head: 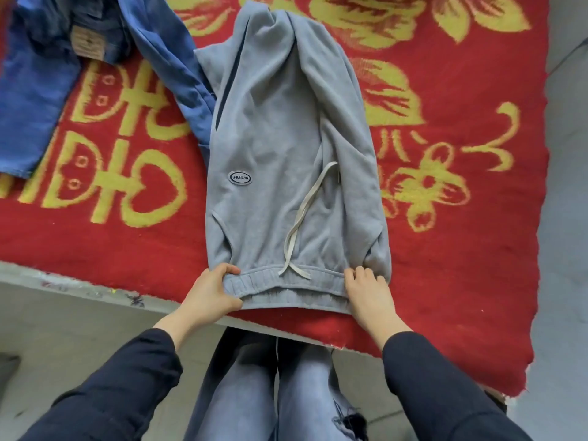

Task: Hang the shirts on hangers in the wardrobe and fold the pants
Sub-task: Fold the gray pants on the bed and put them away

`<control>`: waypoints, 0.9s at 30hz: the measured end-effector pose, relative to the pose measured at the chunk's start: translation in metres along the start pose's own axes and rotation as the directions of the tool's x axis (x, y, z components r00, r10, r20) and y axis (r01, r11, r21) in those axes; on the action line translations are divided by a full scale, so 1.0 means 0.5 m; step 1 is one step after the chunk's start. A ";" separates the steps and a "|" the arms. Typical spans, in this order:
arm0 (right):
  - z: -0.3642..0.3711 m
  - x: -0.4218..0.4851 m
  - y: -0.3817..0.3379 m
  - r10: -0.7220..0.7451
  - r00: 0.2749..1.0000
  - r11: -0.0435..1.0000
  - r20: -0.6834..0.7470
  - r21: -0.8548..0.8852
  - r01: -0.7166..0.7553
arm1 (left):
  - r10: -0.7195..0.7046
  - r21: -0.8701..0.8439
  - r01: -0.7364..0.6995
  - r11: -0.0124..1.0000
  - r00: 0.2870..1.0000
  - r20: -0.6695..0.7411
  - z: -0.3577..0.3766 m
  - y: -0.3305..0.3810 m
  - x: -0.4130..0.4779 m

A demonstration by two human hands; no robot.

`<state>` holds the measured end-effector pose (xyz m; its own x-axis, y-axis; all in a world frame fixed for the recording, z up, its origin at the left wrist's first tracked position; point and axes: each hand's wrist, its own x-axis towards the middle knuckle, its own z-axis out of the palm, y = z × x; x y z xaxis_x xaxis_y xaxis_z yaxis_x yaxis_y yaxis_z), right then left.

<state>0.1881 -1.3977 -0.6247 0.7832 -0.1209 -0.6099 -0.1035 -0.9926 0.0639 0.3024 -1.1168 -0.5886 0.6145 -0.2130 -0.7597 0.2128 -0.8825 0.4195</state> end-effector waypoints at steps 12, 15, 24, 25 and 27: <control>0.022 -0.079 0.020 -0.217 0.892 0.967 0.395 0.214 0.140 | -0.217 0.347 0.117 0.930 0.940 0.264 0.035 -0.070 -0.023; -0.043 -0.022 0.022 -0.201 0.939 0.941 0.278 0.323 0.106 | -0.194 0.293 0.129 0.947 0.959 0.207 -0.003 -0.048 0.024; -0.328 0.263 0.000 0.095 0.988 0.859 -0.120 0.512 -0.020 | 0.191 0.103 -0.162 0.981 0.868 -0.458 -0.227 0.196 0.246; -0.352 0.297 -0.006 0.123 0.984 0.841 -0.132 0.541 -0.033 | 0.230 0.110 -0.203 0.973 0.840 -0.491 -0.248 0.216 0.273; -0.394 0.363 -0.016 0.151 0.976 0.816 -0.154 0.577 -0.035 | 0.280 0.124 -0.254 0.959 0.798 -0.534 -0.289 0.243 0.326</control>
<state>0.4518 -1.4141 -0.5806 0.8435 -0.2701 -0.4642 -0.4660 -0.7978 -0.3826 0.5384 -1.1982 -0.5896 0.9555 -0.1930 -0.2233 -0.0460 -0.8446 0.5335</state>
